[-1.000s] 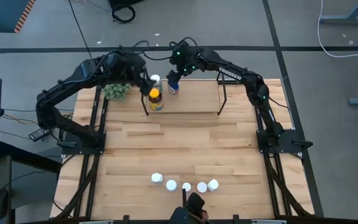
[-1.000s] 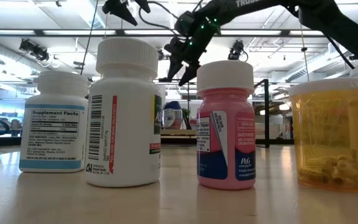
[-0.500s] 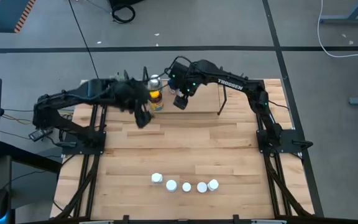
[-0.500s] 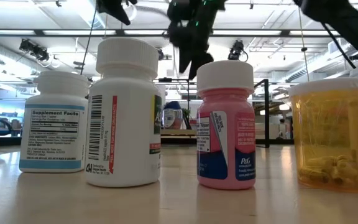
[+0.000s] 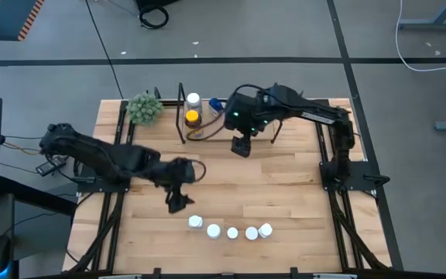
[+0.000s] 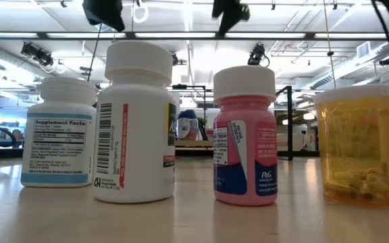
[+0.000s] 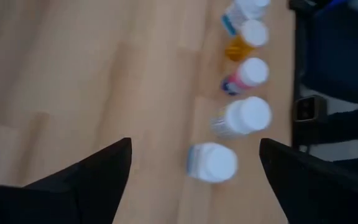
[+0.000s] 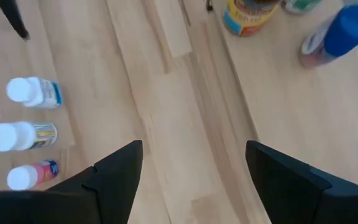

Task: Pick and place medicine bottles onto shelf by color
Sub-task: Put the white and blue medicine bottle on the shelf

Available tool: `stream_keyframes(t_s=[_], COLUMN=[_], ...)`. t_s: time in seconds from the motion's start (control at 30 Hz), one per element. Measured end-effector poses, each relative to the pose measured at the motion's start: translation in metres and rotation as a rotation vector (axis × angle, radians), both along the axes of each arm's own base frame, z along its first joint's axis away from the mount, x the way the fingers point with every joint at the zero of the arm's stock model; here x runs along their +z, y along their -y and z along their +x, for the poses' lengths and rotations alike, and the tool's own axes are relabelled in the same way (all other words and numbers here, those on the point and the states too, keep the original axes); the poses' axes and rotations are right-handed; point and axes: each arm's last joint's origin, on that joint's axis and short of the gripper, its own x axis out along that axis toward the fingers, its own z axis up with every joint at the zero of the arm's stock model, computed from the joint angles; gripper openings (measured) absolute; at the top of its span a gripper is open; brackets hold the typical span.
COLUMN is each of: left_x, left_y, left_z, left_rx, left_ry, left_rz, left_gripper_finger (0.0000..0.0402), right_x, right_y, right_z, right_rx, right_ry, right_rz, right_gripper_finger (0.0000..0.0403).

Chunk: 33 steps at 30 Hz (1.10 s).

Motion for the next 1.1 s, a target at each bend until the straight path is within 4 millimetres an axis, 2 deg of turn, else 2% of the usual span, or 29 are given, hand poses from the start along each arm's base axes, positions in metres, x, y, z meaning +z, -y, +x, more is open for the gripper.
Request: stream_keyframes(t_s=[0.2, 0.47, 0.77, 1.1], left_x=[-0.023, -0.056, -0.099, -0.121], left_y=[0.03, 0.062, 0.067, 0.07], left_z=[0.004, -0.002, -0.006, -0.001], left_rx=[-0.053, -0.26, -0.297, -0.305], left_ry=[0.062, 0.011, -0.06, 0.032], left_rz=[0.013, 0.118, 0.156, 0.133], left_gripper_finger=[0.0357, 0.0357, 0.0357, 0.0357], right_x=[0.017, 0.02, 0.021, 0.021], right_y=[-0.023, -0.049, -0.076, -0.093], right_z=[-0.015, -0.019, -0.021, -0.023], right_rx=[0.018, -0.058, -0.196, -0.265], right_ry=[0.043, 0.066, 0.108, 0.126], right_rz=[-0.041, -0.039, -0.039, 0.0], right_gripper_finger=[0.0293, 0.0292, 0.0291, 0.0291])
